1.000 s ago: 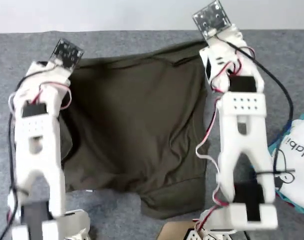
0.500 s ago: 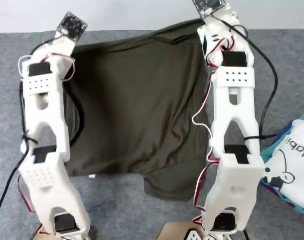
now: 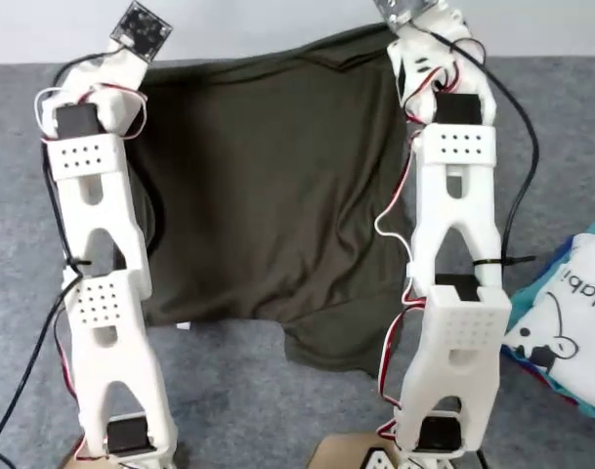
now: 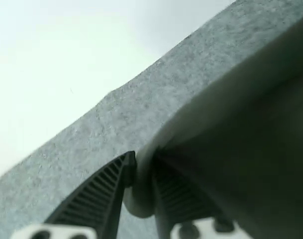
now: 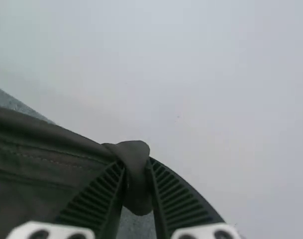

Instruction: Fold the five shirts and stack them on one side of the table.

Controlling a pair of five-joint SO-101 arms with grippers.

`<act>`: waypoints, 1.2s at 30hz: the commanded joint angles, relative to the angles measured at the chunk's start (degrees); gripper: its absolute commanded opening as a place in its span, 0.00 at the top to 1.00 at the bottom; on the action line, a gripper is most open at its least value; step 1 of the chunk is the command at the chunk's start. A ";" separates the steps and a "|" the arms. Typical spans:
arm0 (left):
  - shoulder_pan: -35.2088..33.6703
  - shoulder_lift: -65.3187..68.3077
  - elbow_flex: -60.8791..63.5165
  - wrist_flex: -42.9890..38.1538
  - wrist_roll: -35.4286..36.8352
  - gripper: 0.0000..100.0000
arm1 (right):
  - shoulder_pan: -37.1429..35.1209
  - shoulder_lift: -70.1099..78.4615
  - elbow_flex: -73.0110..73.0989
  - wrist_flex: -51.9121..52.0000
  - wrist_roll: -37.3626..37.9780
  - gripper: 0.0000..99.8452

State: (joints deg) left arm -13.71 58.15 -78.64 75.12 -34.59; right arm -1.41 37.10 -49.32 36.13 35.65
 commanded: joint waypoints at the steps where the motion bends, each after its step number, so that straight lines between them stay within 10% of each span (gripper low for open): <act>1: -0.18 -0.53 -5.32 4.04 0.35 1.00 | 2.07 -1.45 -4.04 1.19 0.18 0.99; 12: -0.53 -0.09 -5.85 15.91 0.35 1.00 | 1.36 -1.80 -6.51 11.65 -1.14 0.99; 22: -6.95 5.01 -5.32 -11.69 6.07 1.00 | 0.92 -1.27 -6.33 11.12 -1.32 0.99; 36: -3.34 15.56 -5.32 -28.04 5.89 1.00 | -0.48 1.71 -6.59 11.65 -1.14 0.99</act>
State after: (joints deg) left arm -16.79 73.63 -82.24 50.68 -29.14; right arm -2.29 39.91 -52.40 47.56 34.77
